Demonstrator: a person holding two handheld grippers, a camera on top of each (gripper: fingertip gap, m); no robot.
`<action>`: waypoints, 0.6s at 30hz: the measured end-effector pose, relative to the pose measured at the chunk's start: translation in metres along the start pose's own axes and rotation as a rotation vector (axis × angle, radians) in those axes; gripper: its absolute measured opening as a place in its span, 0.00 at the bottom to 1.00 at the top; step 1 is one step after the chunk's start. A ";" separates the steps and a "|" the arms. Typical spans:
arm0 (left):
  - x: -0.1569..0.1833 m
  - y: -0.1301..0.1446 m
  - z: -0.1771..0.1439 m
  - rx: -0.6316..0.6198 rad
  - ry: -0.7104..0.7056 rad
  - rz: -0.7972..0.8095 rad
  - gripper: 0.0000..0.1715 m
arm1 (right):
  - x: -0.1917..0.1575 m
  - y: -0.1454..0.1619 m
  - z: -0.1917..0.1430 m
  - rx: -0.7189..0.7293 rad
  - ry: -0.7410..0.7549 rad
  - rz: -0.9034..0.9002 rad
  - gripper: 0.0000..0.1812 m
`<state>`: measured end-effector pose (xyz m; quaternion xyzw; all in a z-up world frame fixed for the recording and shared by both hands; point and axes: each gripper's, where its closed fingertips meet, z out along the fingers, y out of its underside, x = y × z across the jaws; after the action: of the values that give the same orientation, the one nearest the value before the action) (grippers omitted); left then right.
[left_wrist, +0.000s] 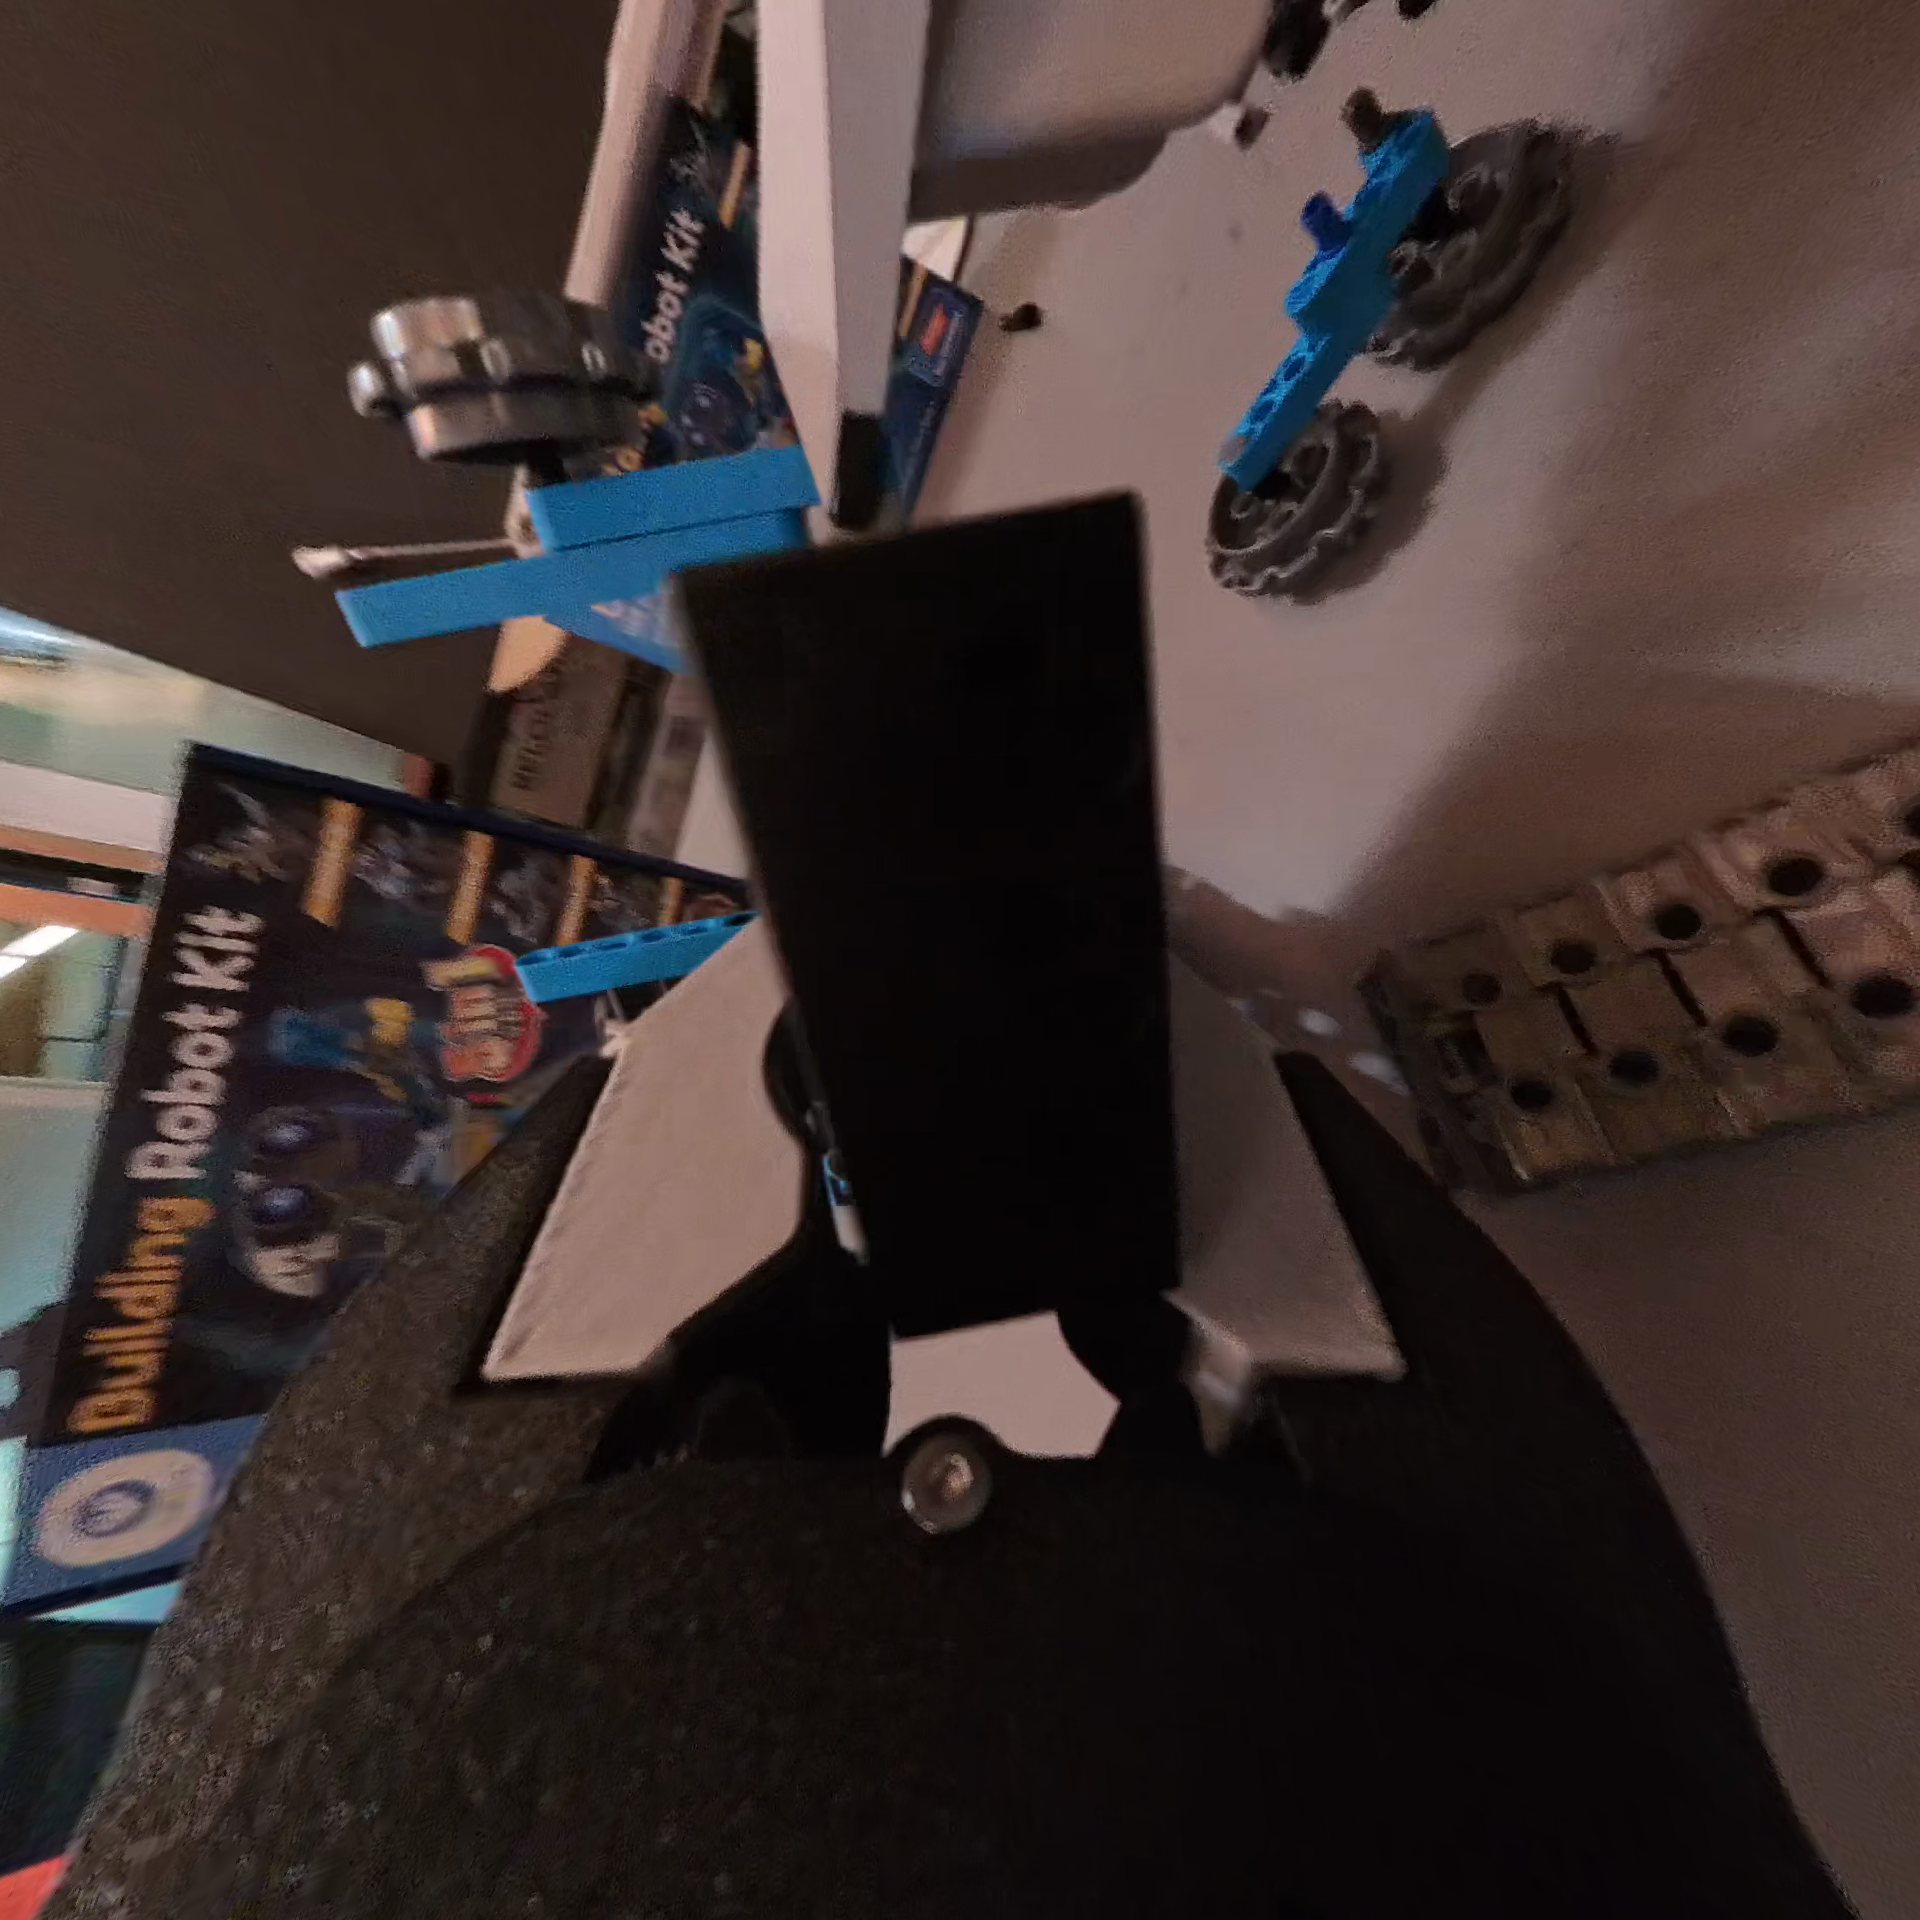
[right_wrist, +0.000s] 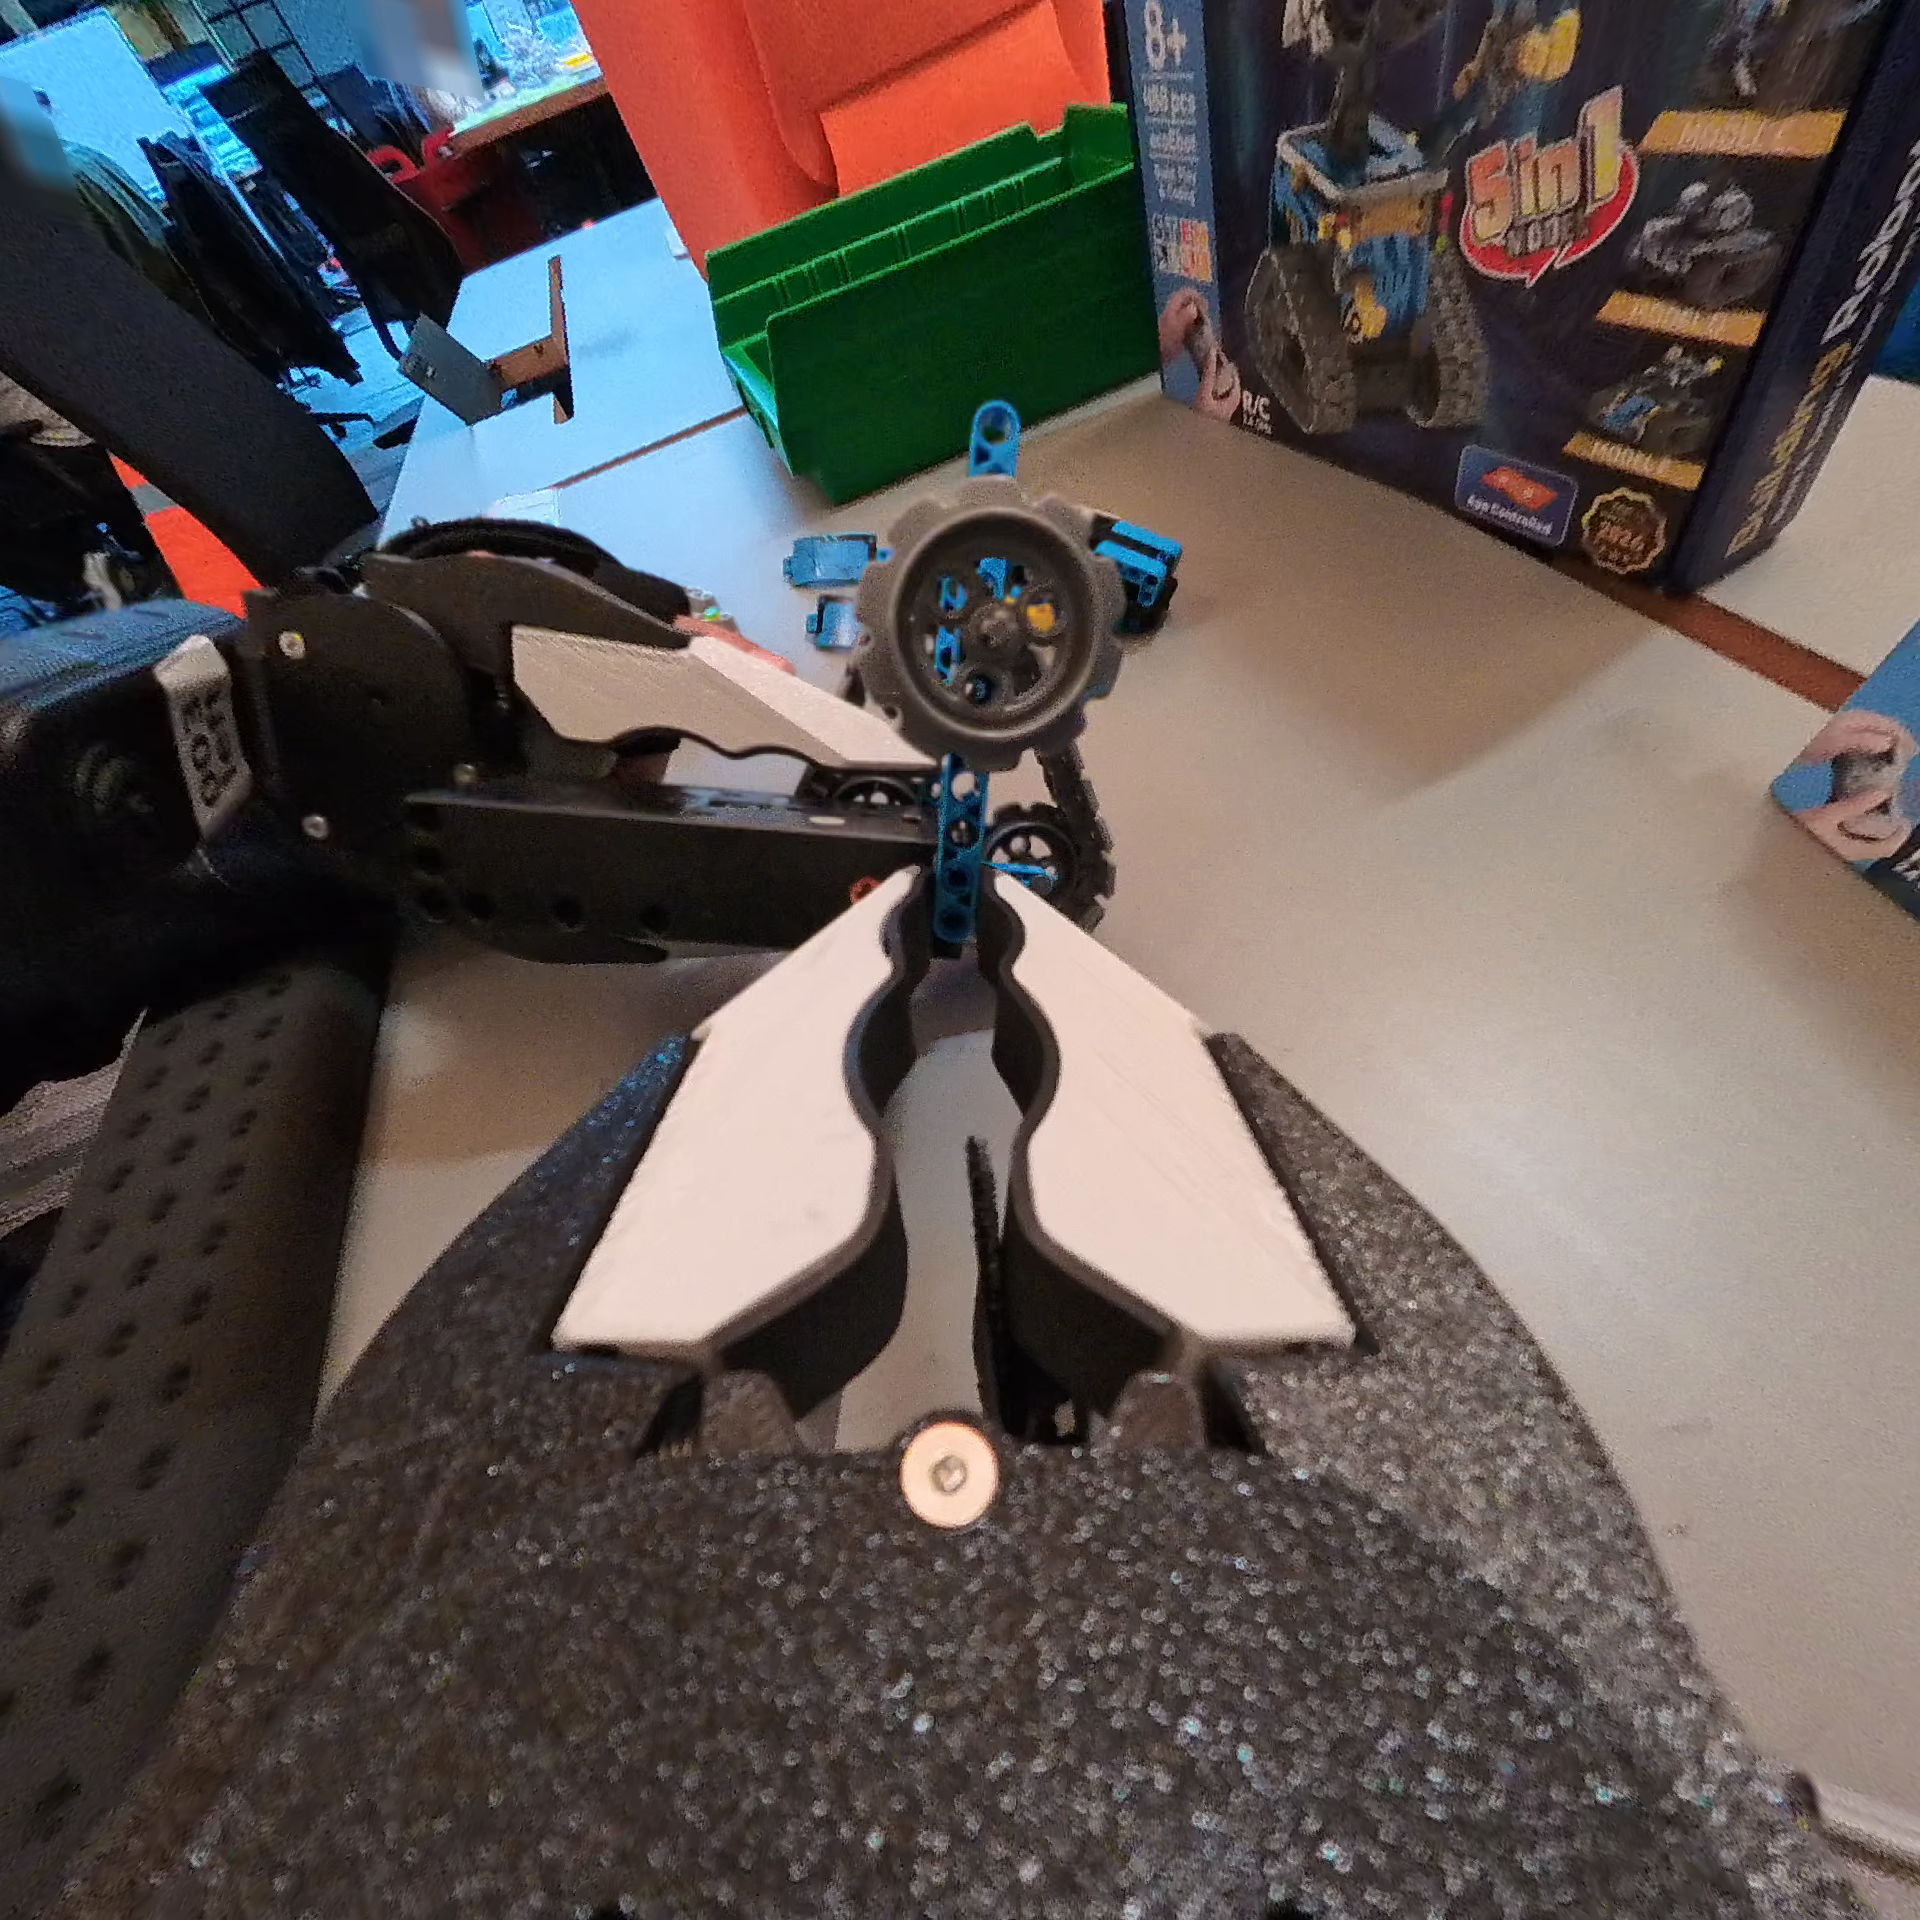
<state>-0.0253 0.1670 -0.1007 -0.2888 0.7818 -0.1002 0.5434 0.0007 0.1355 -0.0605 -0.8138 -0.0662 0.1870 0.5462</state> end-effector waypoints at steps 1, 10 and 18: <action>0.004 0.002 -0.004 -0.003 0.022 -0.017 0.26 | -0.001 0.002 0.002 -0.007 -0.006 0.008 0.03; 0.025 0.019 -0.067 0.043 0.083 -0.396 0.34 | -0.012 -0.011 0.018 -0.111 0.184 -0.235 0.03; 0.021 0.009 -0.077 0.121 0.219 -1.054 0.34 | -0.015 -0.023 0.033 -0.131 0.391 -0.393 0.04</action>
<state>-0.1031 0.1505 -0.0915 -0.5980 0.5759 -0.4336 0.3504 -0.0236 0.1688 -0.0466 -0.8394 -0.1281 -0.0875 0.5208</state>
